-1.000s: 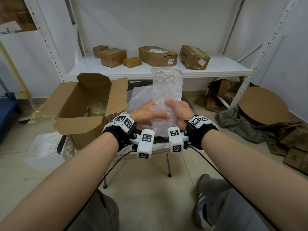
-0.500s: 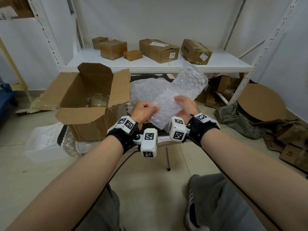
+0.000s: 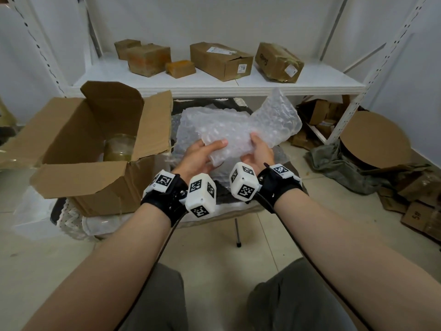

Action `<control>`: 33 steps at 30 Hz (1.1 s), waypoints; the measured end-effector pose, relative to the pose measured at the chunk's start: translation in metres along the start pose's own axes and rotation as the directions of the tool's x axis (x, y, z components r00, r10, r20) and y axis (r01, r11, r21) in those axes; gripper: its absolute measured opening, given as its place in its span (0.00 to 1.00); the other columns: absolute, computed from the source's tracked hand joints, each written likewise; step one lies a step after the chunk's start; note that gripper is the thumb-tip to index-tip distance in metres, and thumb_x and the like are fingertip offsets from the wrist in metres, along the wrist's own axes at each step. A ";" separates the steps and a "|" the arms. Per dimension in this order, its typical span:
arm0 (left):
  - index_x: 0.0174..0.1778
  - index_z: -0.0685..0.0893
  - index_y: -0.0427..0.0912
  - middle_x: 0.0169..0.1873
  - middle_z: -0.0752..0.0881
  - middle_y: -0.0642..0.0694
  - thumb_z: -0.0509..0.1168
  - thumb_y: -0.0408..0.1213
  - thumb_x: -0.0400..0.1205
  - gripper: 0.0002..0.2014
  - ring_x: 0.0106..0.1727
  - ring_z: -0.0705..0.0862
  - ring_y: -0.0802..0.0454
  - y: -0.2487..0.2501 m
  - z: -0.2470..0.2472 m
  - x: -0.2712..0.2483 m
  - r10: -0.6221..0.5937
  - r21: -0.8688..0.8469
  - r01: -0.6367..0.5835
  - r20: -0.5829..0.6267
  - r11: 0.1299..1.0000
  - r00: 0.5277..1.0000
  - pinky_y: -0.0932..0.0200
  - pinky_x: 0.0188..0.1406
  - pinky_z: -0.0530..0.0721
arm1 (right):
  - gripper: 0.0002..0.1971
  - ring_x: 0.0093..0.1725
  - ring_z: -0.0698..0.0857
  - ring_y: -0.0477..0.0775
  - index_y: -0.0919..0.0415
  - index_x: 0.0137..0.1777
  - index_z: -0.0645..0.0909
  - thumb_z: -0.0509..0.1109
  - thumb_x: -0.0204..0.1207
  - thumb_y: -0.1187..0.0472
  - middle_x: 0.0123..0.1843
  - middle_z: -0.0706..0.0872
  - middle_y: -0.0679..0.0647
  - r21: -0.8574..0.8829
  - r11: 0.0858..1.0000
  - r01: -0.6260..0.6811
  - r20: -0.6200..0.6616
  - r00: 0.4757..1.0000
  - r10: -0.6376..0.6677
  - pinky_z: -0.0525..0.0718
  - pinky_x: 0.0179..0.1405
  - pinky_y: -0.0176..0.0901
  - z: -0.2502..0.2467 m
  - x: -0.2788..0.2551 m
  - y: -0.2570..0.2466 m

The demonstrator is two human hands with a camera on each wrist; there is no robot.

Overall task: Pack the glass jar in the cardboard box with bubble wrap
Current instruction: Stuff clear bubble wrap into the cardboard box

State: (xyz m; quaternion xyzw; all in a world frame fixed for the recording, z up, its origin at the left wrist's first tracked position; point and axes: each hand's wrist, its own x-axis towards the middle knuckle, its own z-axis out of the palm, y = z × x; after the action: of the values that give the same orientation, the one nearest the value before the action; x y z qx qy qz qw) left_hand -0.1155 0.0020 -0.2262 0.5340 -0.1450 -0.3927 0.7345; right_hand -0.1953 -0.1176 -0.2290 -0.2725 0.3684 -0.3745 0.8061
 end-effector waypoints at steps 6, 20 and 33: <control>0.53 0.83 0.39 0.50 0.89 0.39 0.72 0.25 0.77 0.11 0.47 0.90 0.43 -0.002 0.008 0.033 0.053 -0.057 -0.058 -0.095 0.997 0.994 0.53 0.40 0.90 | 0.30 0.60 0.89 0.71 0.67 0.73 0.75 0.78 0.71 0.66 0.66 0.86 0.69 0.052 0.998 -0.026 -0.026 0.999 0.028 0.89 0.52 0.68 0.003 0.035 0.007; 0.67 0.80 0.38 0.56 0.85 0.48 0.72 0.43 0.79 0.22 0.49 0.83 0.56 0.004 -0.001 0.006 0.124 0.253 -0.055 -0.266 0.966 0.956 0.61 0.43 0.76 | 0.26 0.53 0.89 0.65 0.68 0.72 0.78 0.70 0.79 0.52 0.65 0.87 0.64 0.051 0.999 -0.002 -0.148 0.989 0.009 0.85 0.22 0.37 -0.017 -0.020 -0.012; 0.66 0.82 0.45 0.57 0.90 0.46 0.84 0.51 0.62 0.37 0.56 0.90 0.47 -0.012 -0.027 -0.042 -0.037 0.164 0.065 -0.171 0.984 0.985 0.49 0.55 0.88 | 0.25 0.59 0.89 0.68 0.64 0.70 0.81 0.77 0.74 0.58 0.63 0.89 0.64 0.052 0.998 -0.031 -0.055 0.998 0.034 0.89 0.57 0.64 -0.051 -0.053 0.023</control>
State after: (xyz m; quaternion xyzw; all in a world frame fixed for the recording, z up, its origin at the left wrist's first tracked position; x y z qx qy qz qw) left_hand -0.1312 0.0494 -0.2383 0.6291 -0.1020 -0.3515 0.6858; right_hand -0.2506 -0.0703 -0.2541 -0.2352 0.3853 -0.3780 0.8083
